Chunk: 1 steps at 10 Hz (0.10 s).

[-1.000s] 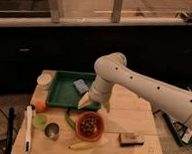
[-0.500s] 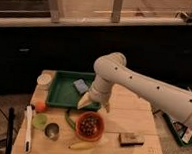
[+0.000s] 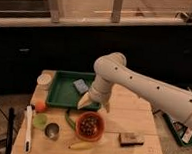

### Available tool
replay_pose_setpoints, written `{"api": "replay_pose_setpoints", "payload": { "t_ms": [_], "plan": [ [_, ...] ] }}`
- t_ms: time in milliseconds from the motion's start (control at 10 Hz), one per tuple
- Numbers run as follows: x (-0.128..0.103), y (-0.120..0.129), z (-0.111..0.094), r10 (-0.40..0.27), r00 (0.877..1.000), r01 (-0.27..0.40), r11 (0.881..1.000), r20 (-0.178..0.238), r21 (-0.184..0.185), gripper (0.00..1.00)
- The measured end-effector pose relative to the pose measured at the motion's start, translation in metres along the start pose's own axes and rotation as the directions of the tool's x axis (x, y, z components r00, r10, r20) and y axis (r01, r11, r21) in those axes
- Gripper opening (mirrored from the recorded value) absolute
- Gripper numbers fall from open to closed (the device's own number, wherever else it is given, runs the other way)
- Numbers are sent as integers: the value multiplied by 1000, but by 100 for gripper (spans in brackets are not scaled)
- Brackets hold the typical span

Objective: Place grapes in red bowl

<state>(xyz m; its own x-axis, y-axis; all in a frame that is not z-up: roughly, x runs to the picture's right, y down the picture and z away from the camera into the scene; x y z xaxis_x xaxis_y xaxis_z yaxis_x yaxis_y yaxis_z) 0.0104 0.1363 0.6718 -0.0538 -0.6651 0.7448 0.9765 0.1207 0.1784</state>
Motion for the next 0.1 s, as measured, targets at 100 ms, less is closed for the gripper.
{"api": "replay_pose_setpoints", "payload": {
  "t_ms": [100],
  "plan": [
    [0,0,1,0,1000,0,1000,1,0,80]
  ]
}}
